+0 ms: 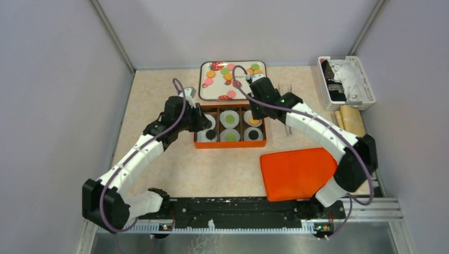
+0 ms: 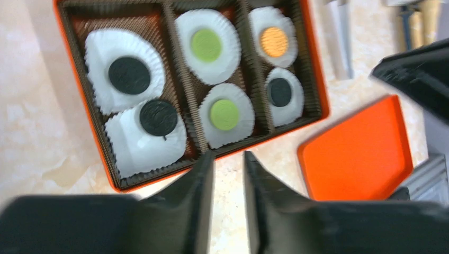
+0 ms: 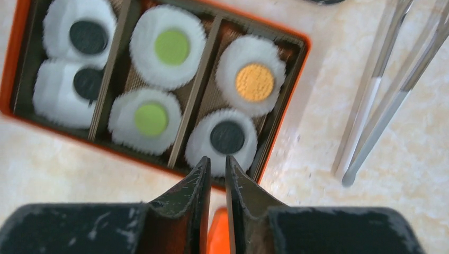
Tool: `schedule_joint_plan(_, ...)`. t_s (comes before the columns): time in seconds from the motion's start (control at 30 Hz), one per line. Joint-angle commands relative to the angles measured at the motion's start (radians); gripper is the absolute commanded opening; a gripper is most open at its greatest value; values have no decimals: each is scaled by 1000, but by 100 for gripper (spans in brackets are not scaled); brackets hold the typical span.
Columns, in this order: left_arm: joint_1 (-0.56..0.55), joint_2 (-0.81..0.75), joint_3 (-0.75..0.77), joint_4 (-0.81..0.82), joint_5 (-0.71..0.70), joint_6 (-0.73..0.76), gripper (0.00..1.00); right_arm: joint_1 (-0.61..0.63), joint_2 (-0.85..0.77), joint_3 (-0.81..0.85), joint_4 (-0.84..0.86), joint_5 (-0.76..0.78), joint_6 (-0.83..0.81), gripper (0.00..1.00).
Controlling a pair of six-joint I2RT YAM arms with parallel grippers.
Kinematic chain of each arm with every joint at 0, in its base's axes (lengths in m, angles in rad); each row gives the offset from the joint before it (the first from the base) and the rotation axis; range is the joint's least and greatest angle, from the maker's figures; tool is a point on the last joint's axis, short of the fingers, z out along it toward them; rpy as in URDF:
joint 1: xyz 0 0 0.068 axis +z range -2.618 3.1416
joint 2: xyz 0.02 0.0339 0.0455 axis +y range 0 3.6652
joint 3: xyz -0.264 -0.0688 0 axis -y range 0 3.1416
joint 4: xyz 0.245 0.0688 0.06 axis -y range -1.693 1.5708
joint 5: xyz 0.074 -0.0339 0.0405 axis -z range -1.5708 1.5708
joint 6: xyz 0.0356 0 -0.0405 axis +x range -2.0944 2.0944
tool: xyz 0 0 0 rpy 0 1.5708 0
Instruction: Pack the cookies
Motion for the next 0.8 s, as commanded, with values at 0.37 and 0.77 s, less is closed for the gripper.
schedule_joint_plan(0.37, -34, -325, -72, 210, 163, 33, 65, 309, -502, -621, -104, 112, 381, 41)
schedule_joint_plan(0.77, -35, -336, -120, 188, 140, 16, 63, 426, -434, -840, 119, 43, 568, 35)
